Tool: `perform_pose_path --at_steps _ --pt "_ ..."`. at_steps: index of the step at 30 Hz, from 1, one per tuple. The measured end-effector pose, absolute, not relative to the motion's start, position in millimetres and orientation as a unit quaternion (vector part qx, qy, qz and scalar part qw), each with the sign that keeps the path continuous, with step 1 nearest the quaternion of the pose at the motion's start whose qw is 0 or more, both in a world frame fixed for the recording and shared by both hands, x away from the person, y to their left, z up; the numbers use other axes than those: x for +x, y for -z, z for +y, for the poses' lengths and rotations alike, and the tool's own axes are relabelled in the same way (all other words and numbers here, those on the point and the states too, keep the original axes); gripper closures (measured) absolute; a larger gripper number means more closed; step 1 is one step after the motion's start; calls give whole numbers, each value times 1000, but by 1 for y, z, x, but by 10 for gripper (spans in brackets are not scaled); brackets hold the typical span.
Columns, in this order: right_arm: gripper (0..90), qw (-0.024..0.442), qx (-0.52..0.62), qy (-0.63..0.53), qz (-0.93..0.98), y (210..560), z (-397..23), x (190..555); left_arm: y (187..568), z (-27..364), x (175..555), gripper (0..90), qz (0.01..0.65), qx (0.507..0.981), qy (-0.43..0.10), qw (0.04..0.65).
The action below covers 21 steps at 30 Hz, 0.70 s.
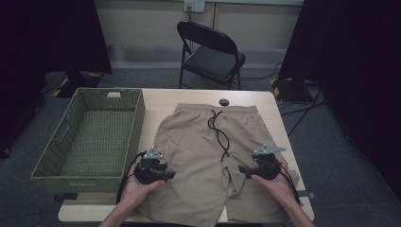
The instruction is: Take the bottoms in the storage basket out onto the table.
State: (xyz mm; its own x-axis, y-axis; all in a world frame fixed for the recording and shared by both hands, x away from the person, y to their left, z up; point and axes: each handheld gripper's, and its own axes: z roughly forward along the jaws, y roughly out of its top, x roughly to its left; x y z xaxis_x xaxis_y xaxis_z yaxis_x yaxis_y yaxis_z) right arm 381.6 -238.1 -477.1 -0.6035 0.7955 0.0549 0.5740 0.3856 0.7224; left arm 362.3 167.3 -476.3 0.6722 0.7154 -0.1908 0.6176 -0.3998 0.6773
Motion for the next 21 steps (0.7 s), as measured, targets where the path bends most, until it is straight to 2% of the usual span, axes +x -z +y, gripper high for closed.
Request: perform_pose_path --at_steps 15,21 --pt "250 132 357 -365 850 474 -160 381 486 162 361 476 393 850 -67 346" --pt "240 129 373 -326 859 494 -163 385 486 160 359 482 392 849 -57 351"
